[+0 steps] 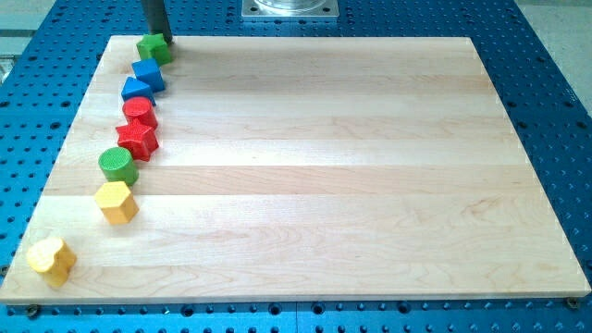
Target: Nudge the green circle to the right
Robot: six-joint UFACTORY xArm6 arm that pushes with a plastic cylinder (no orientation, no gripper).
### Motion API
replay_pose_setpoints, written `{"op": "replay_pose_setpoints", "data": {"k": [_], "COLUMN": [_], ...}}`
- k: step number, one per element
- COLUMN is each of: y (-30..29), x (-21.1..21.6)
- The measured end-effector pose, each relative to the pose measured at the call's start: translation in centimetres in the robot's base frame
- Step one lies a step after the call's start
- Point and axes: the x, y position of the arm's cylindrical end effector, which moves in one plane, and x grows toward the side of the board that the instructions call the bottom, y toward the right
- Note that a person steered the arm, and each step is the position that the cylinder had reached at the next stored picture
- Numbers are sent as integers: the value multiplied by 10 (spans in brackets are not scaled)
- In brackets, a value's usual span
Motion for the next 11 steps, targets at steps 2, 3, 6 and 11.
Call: {"op": "replay_pose_setpoints", "data": {"k": [2,3,6,11], "y": [-92,-92,-92,-92], "x": [9,48,75,172]}}
